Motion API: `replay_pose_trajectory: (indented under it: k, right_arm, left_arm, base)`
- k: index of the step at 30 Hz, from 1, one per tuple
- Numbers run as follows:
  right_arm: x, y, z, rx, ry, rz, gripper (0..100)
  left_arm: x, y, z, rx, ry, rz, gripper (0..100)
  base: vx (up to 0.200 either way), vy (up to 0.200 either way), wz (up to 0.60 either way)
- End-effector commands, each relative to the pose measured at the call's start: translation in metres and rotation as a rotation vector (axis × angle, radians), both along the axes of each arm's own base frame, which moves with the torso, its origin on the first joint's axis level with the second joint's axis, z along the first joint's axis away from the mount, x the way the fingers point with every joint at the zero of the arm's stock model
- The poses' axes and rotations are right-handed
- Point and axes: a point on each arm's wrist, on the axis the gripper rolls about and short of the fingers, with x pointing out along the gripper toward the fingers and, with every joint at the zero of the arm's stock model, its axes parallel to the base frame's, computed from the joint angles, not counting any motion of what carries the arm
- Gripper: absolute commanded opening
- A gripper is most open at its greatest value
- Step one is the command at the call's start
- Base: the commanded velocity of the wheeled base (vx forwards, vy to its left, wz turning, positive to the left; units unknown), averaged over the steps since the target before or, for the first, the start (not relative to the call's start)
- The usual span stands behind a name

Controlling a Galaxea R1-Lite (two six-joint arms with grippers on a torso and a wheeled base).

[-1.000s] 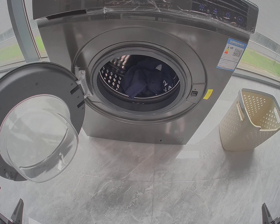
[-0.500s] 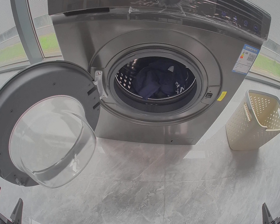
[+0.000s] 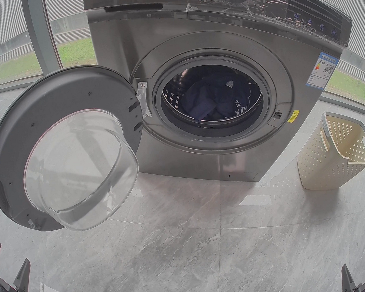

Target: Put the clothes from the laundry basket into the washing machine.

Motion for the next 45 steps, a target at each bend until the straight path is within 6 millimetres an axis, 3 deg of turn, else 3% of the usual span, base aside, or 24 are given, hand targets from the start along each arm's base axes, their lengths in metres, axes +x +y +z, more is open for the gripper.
replay_pose_trajectory:
  k: [1, 19, 35, 36, 38, 39, 40, 45]
  right_arm:
    - [0.000, 0.000, -0.005, 0.000, 0.006, 0.001, 100]
    - [0.001, 0.000, -0.005, 0.000, 0.008, 0.001, 100]
    - [0.000, 0.000, -0.005, 0.003, 0.006, 0.001, 100]
    - [0.000, 0.000, -0.005, 0.003, 0.006, 0.001, 100]
    - [0.000, 0.000, -0.005, 0.001, 0.006, 0.001, 100]
    - [0.000, 0.000, -0.005, 0.001, 0.006, 0.001, 100]
    - [0.000, 0.000, -0.005, 0.003, 0.005, -0.001, 100]
    - [0.001, 0.000, -0.005, 0.003, 0.008, -0.001, 100]
  left_arm:
    - [0.000, 0.000, -0.005, 0.000, 0.006, 0.000, 100]
    - [0.000, 0.000, -0.005, 0.006, 0.008, 0.000, 100]
    - [0.000, 0.000, -0.004, 0.034, -0.007, 0.008, 100]
    - [0.000, 0.000, -0.001, 0.035, -0.021, 0.013, 100]
    - [-0.011, 0.000, 0.040, 0.026, -0.153, -0.001, 100]
    - [-0.011, 0.000, 0.048, 0.026, -0.155, -0.013, 100]
    - [-0.006, 0.000, 0.059, 0.022, -0.106, -0.046, 100]
    - [0.028, -0.002, 0.079, -0.029, 0.036, -0.185, 100]
  base:
    - [0.000, 0.200, 0.00]
    - [0.000, 0.200, 0.00]
    - [0.000, 0.000, 0.00]
    - [0.000, 0.000, 0.00]
    - [0.000, 0.000, 0.00]
    - [0.000, 0.000, 0.00]
    - [0.000, 0.000, 0.00]
    - [0.000, 0.000, 0.00]
